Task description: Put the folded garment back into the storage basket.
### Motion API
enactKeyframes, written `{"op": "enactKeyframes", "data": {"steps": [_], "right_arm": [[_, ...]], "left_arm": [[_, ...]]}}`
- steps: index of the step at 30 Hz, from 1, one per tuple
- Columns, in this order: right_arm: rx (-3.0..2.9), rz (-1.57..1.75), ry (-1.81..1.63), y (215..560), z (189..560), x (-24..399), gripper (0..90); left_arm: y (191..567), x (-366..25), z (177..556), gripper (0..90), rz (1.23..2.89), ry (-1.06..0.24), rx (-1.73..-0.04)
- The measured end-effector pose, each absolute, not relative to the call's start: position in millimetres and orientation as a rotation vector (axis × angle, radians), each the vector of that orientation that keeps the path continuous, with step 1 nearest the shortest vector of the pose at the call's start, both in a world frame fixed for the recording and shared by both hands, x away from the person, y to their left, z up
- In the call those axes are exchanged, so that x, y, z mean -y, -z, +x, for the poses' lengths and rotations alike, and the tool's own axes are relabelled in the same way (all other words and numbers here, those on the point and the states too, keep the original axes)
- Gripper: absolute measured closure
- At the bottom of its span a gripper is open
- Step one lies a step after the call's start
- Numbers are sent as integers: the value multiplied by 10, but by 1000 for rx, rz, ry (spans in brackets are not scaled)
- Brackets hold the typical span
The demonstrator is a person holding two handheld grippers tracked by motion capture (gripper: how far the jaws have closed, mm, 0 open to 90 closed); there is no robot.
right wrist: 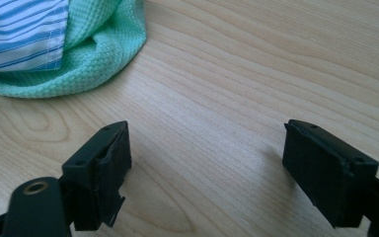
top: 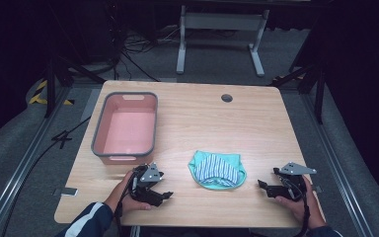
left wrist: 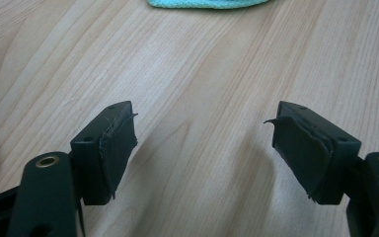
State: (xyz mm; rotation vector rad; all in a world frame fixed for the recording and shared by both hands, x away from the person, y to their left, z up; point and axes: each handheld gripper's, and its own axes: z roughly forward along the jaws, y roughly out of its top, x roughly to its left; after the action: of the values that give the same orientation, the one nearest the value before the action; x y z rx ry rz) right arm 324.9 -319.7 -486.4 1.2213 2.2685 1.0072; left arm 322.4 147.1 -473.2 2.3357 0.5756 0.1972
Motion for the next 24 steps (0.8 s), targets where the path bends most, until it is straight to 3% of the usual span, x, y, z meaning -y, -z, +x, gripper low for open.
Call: {"op": "enactKeyframes", "data": {"steps": [4, 9, 24], "right_arm": [[-2277, 1218, -1002, 4857, 3258, 3195, 195], [-2289, 1212, -1016, 4835, 3271, 3190, 292], [-2326, 1101, -1091, 4551, 3408, 2797, 397]], "left_arm": [[4715, -1432, 3249, 260, 2344, -216, -586], [4706, -1390, 3294, 265, 2339, -198, -598], [4565, -971, 3547, 382, 2301, -309, -610]]}}
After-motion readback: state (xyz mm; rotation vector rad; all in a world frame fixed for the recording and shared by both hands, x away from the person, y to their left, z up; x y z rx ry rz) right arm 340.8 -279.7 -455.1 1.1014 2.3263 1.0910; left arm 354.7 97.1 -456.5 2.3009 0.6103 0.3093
